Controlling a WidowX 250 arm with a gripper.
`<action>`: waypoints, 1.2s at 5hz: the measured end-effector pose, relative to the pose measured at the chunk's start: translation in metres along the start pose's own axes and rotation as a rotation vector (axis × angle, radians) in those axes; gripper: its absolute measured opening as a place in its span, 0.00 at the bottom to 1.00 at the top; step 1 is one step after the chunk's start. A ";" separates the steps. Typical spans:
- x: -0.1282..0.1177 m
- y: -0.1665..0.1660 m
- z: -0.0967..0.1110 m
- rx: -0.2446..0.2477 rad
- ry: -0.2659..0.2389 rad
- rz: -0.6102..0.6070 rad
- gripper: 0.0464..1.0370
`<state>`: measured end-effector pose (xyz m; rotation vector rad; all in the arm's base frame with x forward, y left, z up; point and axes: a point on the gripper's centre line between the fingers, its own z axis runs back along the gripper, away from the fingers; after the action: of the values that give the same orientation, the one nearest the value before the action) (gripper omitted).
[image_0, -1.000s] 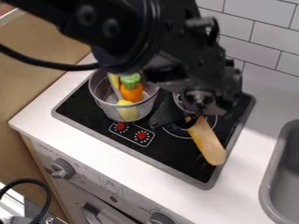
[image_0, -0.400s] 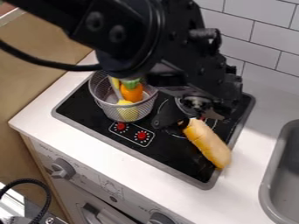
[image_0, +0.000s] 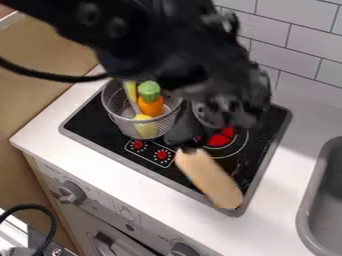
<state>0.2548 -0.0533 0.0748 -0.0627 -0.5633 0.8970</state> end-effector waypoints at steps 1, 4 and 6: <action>0.022 0.021 0.015 0.033 0.077 -0.069 0.96; 0.059 0.047 0.023 0.090 0.146 -0.114 0.96; 0.071 0.069 0.026 0.157 0.200 -0.178 0.96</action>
<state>0.2271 0.0391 0.1090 0.0395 -0.3053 0.7486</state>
